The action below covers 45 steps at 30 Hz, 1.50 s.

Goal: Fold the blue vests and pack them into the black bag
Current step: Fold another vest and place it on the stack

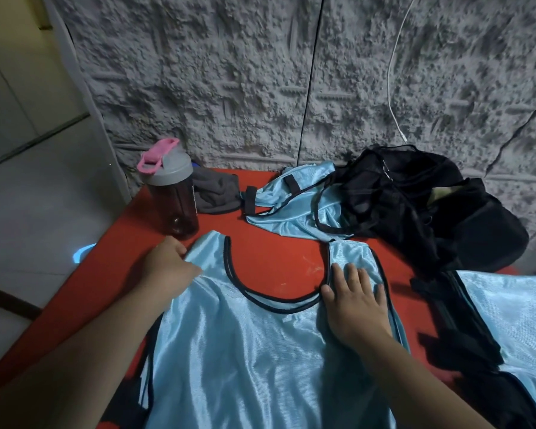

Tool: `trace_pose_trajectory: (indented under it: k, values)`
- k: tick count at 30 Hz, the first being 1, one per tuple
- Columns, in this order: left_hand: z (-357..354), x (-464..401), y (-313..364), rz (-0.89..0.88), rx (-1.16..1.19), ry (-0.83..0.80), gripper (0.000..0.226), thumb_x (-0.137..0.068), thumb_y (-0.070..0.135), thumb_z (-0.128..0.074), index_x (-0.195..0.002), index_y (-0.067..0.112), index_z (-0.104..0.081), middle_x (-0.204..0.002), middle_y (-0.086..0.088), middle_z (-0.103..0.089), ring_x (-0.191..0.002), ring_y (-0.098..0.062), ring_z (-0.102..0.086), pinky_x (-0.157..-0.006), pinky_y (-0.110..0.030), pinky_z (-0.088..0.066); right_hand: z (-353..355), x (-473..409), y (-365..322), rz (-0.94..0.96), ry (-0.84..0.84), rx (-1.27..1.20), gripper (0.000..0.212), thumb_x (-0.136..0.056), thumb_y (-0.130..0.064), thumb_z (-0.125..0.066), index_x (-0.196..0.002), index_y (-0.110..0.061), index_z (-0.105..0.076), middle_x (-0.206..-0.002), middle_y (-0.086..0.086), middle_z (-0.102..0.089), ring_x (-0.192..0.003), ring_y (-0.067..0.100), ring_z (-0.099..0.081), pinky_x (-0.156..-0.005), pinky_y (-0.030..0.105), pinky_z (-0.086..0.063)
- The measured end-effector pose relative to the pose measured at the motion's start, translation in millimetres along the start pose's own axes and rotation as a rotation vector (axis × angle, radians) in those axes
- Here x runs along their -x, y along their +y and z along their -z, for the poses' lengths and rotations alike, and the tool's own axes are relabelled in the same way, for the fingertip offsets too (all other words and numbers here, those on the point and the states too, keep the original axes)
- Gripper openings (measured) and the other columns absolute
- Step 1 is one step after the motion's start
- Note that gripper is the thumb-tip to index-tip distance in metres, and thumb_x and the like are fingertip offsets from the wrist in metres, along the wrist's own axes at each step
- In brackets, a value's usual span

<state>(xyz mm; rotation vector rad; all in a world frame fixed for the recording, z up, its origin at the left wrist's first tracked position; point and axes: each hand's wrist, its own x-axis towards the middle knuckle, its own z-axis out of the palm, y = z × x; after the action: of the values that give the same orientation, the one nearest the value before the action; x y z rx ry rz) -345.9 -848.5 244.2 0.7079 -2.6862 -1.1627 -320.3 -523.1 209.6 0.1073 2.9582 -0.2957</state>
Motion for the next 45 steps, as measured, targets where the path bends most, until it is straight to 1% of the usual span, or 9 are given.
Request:
trace_pose_trajectory:
  k: [4,11,16,21,25,27,29,36,45]
  values:
    - [-3.0,-0.1,-9.3,-0.278,-0.160,0.138,0.028,-0.072,0.000,-0.077,-0.078,0.017,-0.056,-0.075,-0.001,-0.053,-0.068,-0.024,-0.051,-0.064,-0.030,-0.035,1.4,-0.5,0.0,0.000,-0.007,-0.003,0.066,-0.104,-0.055,-0.009,-0.161,-0.030,0.010,-0.170,-0.002,0.014,-0.154,0.017,0.020,-0.125,0.049,0.010]
    - [-6.8,-8.3,-17.3,-0.295,-0.046,0.194,0.028,-0.070,-0.004,-0.077,-0.079,0.020,-0.069,-0.094,-0.007,-0.057,-0.075,-0.022,-0.057,-0.076,-0.029,-0.044,2.4,0.4,1.7,0.008,-0.001,-0.008,0.066,-0.104,-0.056,-0.011,-0.162,-0.031,0.007,-0.170,-0.003,0.012,-0.155,0.017,0.019,-0.125,0.049,0.010]
    - [-21.2,-9.5,-27.2,-0.549,-0.248,0.142,0.021,-0.074,-0.017,-0.072,-0.079,0.004,-0.077,-0.091,-0.016,-0.068,-0.079,-0.036,-0.066,-0.081,-0.036,-0.050,4.6,2.9,-0.1,0.011,0.063,-0.059,0.066,-0.104,-0.058,-0.018,-0.163,-0.030,-0.004,-0.171,-0.003,0.001,-0.156,0.017,0.011,-0.126,0.048,0.006]
    - [-20.7,-9.1,-24.5,-0.502,-0.327,0.158,0.018,-0.075,-0.011,-0.077,-0.086,0.002,-0.077,-0.096,-0.016,-0.066,-0.083,-0.039,-0.063,-0.078,-0.041,-0.052,3.4,0.3,4.7,0.007,0.089,-0.105,0.064,-0.104,-0.058,-0.025,-0.160,-0.030,-0.016,-0.170,0.000,-0.010,-0.157,0.018,0.002,-0.126,0.046,0.002]
    - [-25.4,14.7,-2.0,-0.564,-0.432,0.178,0.017,-0.076,0.012,-0.080,-0.091,0.020,-0.076,-0.101,-0.007,-0.059,-0.099,-0.033,-0.051,-0.080,-0.048,-0.051,10.1,-5.3,3.9,0.077,0.191,-0.145,0.043,-0.100,-0.036,-0.042,-0.141,-0.027,-0.053,-0.143,0.004,-0.051,-0.145,0.027,-0.035,-0.121,0.047,-0.022]
    - [-31.4,27.6,11.0,-0.717,-0.336,0.012,0.012,-0.083,0.018,-0.077,-0.094,0.023,-0.076,-0.093,0.001,-0.057,-0.098,-0.024,-0.053,-0.085,-0.041,-0.051,16.1,-4.6,2.5,0.157,0.203,-0.175,0.041,-0.086,-0.021,-0.043,-0.113,-0.029,-0.073,-0.112,-0.001,-0.066,-0.118,0.028,-0.057,-0.105,0.045,-0.042]
    - [-39.0,36.6,17.1,-0.795,-0.261,-0.166,0.014,-0.087,0.022,-0.075,-0.100,0.026,-0.077,-0.090,0.010,-0.054,-0.099,-0.014,-0.051,-0.089,-0.032,-0.048,18.4,0.2,0.8,0.199,0.195,-0.182,0.045,-0.075,-0.019,-0.044,-0.101,-0.030,-0.078,-0.098,-0.002,-0.069,-0.101,0.027,-0.061,-0.092,0.039,-0.050]
    - [-37.8,35.7,12.7,-0.760,-0.242,-0.340,0.022,-0.089,0.012,-0.068,-0.100,0.029,-0.077,-0.094,0.020,-0.050,-0.101,-0.001,-0.047,-0.092,-0.018,-0.039,20.2,5.9,0.4,0.231,0.200,-0.175,0.029,-0.081,-0.023,-0.064,-0.097,-0.045,-0.075,-0.100,-0.012,-0.060,-0.102,0.019,-0.053,-0.093,0.041,-0.046]
    - [-33.1,29.6,6.5,-0.790,-0.312,-0.316,0.015,-0.091,0.015,-0.065,-0.085,0.029,-0.068,-0.092,0.016,-0.050,-0.101,-0.004,-0.046,-0.090,-0.030,-0.047,18.9,9.4,-11.9,0.207,0.169,-0.094,0.008,-0.088,-0.031,-0.059,-0.093,-0.033,-0.065,-0.095,-0.010,-0.049,-0.099,0.017,-0.046,-0.082,0.036,-0.029]
